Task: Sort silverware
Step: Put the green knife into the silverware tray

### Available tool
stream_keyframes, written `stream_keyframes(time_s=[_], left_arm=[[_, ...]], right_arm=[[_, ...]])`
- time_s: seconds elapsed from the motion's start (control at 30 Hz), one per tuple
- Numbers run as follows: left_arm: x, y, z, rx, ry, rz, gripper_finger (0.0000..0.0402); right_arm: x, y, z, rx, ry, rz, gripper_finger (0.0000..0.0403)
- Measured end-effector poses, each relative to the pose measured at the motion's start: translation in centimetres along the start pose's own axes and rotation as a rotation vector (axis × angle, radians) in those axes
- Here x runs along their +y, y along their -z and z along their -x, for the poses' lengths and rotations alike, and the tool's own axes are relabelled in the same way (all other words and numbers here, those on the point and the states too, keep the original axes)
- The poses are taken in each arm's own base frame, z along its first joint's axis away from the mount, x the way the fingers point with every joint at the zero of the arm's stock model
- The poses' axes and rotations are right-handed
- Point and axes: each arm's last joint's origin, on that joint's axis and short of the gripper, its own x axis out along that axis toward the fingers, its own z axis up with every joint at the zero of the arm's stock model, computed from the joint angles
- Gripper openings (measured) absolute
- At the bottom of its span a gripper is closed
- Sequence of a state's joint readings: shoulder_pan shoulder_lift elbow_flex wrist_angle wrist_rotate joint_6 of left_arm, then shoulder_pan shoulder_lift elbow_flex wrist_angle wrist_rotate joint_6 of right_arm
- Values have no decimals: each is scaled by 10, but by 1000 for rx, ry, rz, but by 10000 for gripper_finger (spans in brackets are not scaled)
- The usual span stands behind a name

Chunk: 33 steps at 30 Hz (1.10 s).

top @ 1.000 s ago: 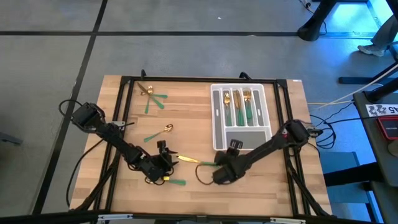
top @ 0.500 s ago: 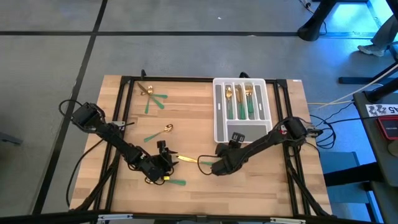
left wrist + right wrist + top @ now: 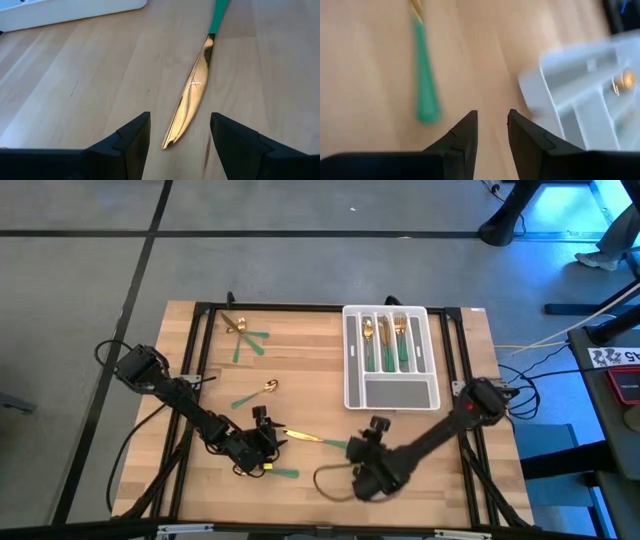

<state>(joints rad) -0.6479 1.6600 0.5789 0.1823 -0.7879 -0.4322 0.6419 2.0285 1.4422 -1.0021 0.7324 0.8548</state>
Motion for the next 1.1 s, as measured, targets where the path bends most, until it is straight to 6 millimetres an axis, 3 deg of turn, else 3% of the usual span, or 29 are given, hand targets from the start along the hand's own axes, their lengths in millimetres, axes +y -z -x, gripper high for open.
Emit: stream_keyframes(time_s=[0.13,0.33,0.53,0.67,0.9,1.1], left_arm=[[-1,-1,0,-11,5,-8,198],[-1,-3,0,-27,11,-27,198],[-1,-4,0,-28,12,-34,198],[-1,-4,0,-28,12,-13,198],[-1,-4,0,-28,13,34,198],[-1,-4,0,-27,13,45,198]], right_arm=[[25,11,0,-188,-87,-75,106],[37,16,-30,-363,-254,-200,106],[19,-2,-66,-482,-553,-265,112],[3,-11,-85,-493,-534,-257,144],[-8,-15,-100,-439,-553,-241,222],[-3,-4,-100,-345,-541,-222,217]])
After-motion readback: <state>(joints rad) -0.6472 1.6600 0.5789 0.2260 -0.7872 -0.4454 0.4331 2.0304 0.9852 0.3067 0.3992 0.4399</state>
